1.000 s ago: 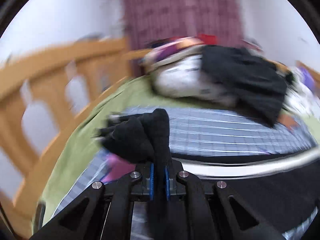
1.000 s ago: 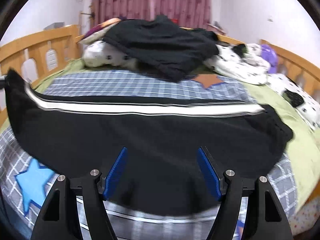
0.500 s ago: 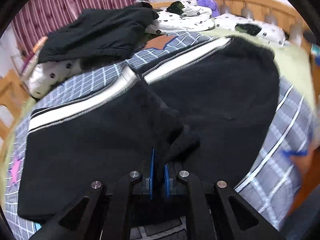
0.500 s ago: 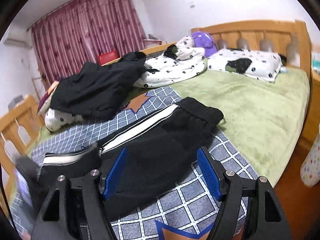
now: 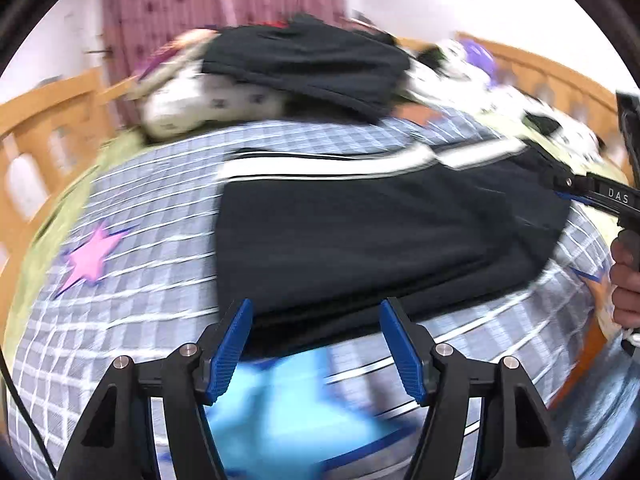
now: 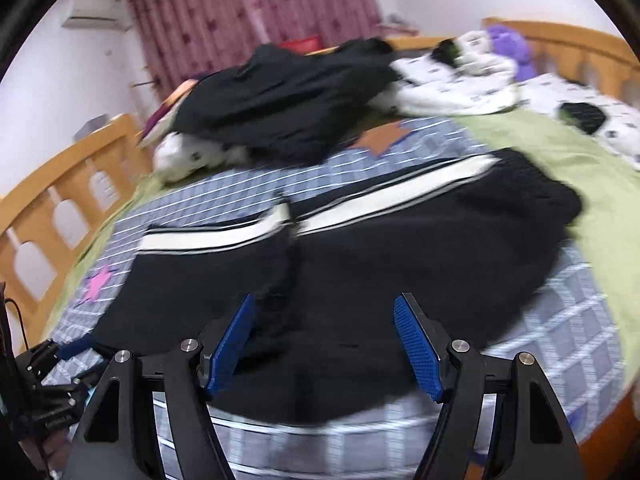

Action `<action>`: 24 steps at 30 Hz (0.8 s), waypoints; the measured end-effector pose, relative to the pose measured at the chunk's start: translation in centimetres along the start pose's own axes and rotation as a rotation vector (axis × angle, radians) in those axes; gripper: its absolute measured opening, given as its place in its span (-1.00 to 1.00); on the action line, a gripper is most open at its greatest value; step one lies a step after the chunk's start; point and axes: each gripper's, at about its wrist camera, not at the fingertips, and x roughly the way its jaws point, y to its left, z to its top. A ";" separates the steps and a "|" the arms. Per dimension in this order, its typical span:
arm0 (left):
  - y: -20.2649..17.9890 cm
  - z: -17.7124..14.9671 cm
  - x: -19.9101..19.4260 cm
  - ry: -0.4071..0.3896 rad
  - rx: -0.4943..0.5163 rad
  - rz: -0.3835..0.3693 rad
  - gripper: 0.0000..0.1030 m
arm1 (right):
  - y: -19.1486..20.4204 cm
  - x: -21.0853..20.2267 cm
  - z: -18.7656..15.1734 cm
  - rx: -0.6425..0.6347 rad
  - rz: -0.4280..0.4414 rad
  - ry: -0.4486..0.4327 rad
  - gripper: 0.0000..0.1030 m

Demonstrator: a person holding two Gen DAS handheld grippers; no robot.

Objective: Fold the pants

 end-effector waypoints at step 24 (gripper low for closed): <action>6.6 -1.9 7.3 0.074 -0.252 0.115 0.26 | 1.8 9.4 0.5 0.109 0.096 0.220 0.33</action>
